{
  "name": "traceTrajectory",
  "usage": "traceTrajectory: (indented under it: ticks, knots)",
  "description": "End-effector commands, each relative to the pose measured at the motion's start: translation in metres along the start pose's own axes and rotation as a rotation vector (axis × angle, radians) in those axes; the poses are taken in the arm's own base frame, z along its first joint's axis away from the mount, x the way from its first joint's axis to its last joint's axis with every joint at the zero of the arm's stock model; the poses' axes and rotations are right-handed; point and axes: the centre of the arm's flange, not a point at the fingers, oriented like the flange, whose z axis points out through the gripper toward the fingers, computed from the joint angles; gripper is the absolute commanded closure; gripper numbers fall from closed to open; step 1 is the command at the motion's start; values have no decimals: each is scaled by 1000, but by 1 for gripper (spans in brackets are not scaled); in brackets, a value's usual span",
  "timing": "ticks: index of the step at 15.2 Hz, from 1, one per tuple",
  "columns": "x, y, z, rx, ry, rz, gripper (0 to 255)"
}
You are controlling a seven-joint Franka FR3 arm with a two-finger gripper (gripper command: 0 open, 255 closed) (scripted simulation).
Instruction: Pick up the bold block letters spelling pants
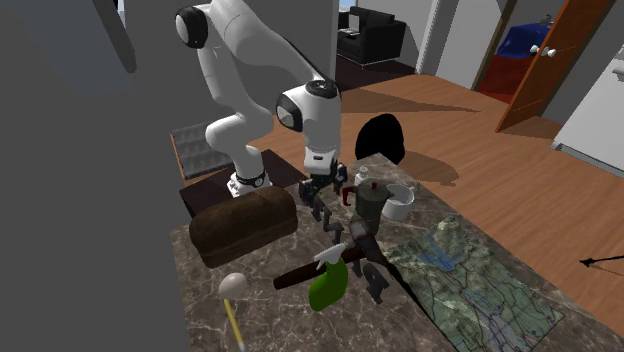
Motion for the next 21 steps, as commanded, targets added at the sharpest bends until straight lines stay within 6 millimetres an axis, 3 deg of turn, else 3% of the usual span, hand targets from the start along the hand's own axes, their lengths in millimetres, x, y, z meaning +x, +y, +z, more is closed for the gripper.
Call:
traceTrajectory:
  ticks: [1, 4, 12, 14, 15, 21]
  knots:
    - [15, -5, 23, -14, 6, 19, 0]
    - [34, -8, 57, -35, 13, 48, 0]
    - [32, -7, 98, -36, 13, 48, 0]
    - [32, -7, 98, -36, 13, 48, 0]
    - [32, -7, 98, -36, 13, 48, 255]
    - [32, -8, 98, -36, 13, 48, 255]
